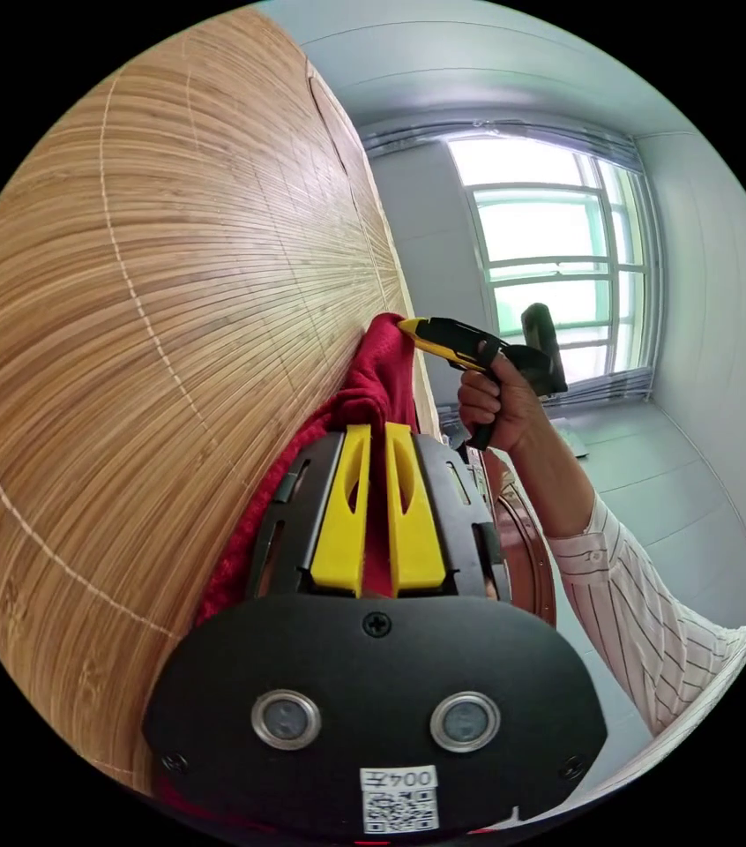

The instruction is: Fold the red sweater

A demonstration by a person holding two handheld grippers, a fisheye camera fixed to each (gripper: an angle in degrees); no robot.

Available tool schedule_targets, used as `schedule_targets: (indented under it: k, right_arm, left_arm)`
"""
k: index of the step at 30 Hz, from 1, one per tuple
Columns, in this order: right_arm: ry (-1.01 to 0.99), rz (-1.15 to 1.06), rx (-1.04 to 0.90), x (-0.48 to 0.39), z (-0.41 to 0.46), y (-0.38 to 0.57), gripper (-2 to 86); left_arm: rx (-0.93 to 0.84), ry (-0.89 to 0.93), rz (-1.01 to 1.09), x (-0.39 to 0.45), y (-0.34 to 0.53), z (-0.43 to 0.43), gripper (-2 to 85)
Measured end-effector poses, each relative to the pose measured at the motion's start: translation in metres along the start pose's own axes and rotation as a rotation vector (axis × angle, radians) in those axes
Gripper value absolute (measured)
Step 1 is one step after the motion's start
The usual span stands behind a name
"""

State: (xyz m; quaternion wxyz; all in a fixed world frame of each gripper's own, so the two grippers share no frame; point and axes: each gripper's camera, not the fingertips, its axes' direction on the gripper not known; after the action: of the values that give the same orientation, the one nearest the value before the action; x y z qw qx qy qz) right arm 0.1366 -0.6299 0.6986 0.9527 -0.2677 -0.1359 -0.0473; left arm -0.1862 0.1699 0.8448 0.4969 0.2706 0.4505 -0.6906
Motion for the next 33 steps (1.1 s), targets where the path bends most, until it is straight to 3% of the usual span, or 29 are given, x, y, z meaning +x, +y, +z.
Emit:
schedule_targets:
  k: [8,13,18,22,25,28,30,33]
  right_arm:
    - [0.017,0.165,0.058,-0.005,0.041,0.029,0.6]
    - [-0.013,0.142,0.530,-0.012,-0.056,0.151,3.3]
    - [0.340,0.229,0.804,-0.014,-0.104,0.347,5.2]
    - [0.404,0.415,0.708,0.014,-0.079,0.505,7.6]
    - [0.380,0.563,0.618,0.038,-0.042,0.584,8.9]
    - [0.313,0.648,0.570,0.054,-0.007,0.620,10.0]
    - [0.264,0.659,0.551,0.059,0.013,0.624,10.1]
    - [0.183,0.691,0.497,0.072,0.045,0.619,10.3]
  left_arm:
    - [0.023,-0.007,-0.012,-0.008,0.004,0.000,3.4]
    - [0.014,0.029,-0.032,-0.009,0.007,0.001,3.1]
    - [0.031,0.071,-0.041,0.008,0.017,-0.024,2.4]
    - [0.149,0.015,0.077,0.047,0.034,-0.056,1.9]
    - [0.162,-0.010,0.293,0.097,0.042,-0.047,1.4]
    - [0.075,-0.073,0.461,0.132,0.027,0.004,0.7]
    - [0.017,-0.228,0.546,0.135,0.013,0.049,0.5]
    - [-0.084,-0.336,0.458,0.103,0.003,0.083,0.3]
